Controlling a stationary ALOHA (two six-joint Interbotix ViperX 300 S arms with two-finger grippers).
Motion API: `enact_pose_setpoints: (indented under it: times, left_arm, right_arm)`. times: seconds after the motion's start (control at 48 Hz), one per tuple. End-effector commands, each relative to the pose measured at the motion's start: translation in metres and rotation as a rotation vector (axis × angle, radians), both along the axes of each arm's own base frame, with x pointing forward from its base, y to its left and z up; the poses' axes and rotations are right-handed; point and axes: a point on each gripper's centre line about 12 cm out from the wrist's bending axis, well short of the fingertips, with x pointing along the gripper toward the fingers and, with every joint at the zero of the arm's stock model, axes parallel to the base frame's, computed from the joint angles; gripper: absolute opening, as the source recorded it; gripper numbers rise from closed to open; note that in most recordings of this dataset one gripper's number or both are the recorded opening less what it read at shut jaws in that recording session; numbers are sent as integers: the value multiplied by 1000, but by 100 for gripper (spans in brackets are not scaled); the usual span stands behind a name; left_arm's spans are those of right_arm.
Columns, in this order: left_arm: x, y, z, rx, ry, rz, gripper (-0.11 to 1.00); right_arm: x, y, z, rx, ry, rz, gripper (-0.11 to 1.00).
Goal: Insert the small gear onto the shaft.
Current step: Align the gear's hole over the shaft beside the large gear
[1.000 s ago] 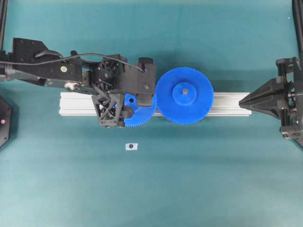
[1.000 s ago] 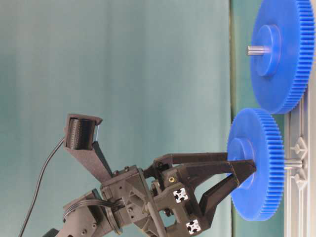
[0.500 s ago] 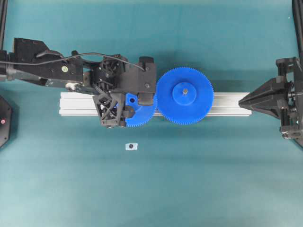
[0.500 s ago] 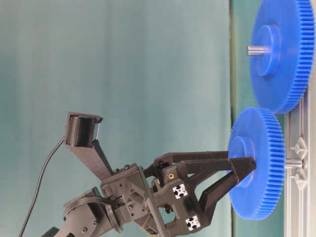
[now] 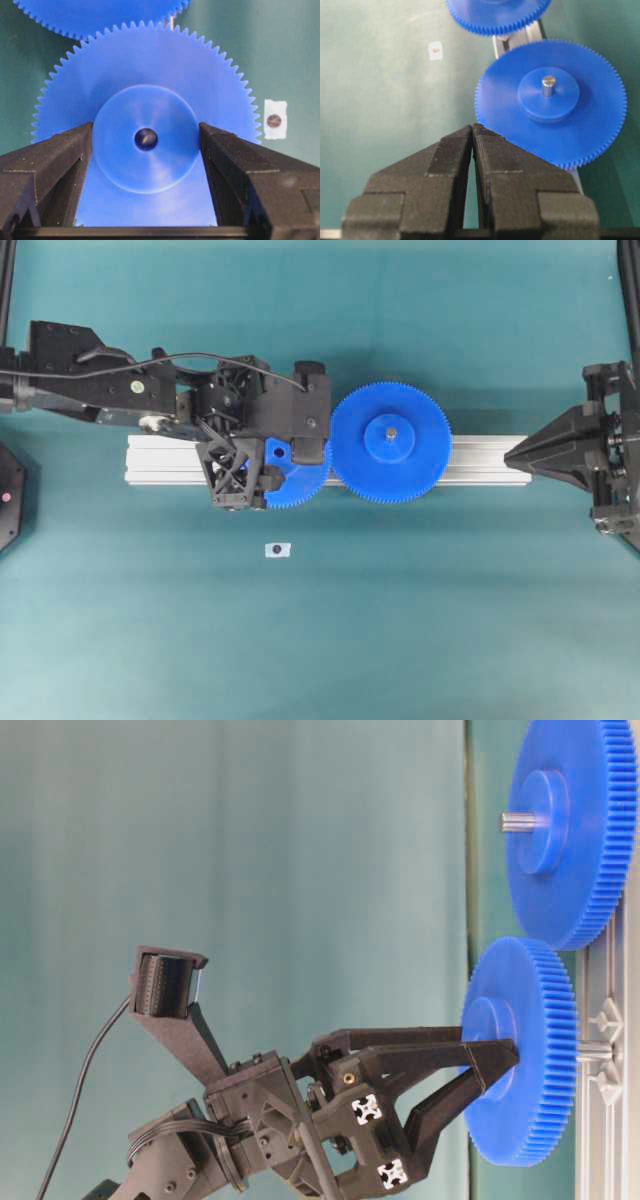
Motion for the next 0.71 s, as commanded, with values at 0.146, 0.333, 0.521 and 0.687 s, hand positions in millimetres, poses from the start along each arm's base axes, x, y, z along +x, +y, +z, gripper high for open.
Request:
enact_pose_setpoints:
  times: [0.146,0.333,0.521,0.687]
  left_arm:
    - [2,-10,10,-2,-14,-18,76]
    - [5,-9,16,-16,-31,3,76]
    - [8,-10,25,-18,-55,6,76]
    - [8,-9,28,-18,-63,8,76]
  right_arm:
    - [2,-1,5,11,-26,-13,13]
    - [2,-1,5,21,-26,-18,13]
    - [2,-1,5,21,-25,-18,13]
    - [2,-1,5,21,-26,-18,13]
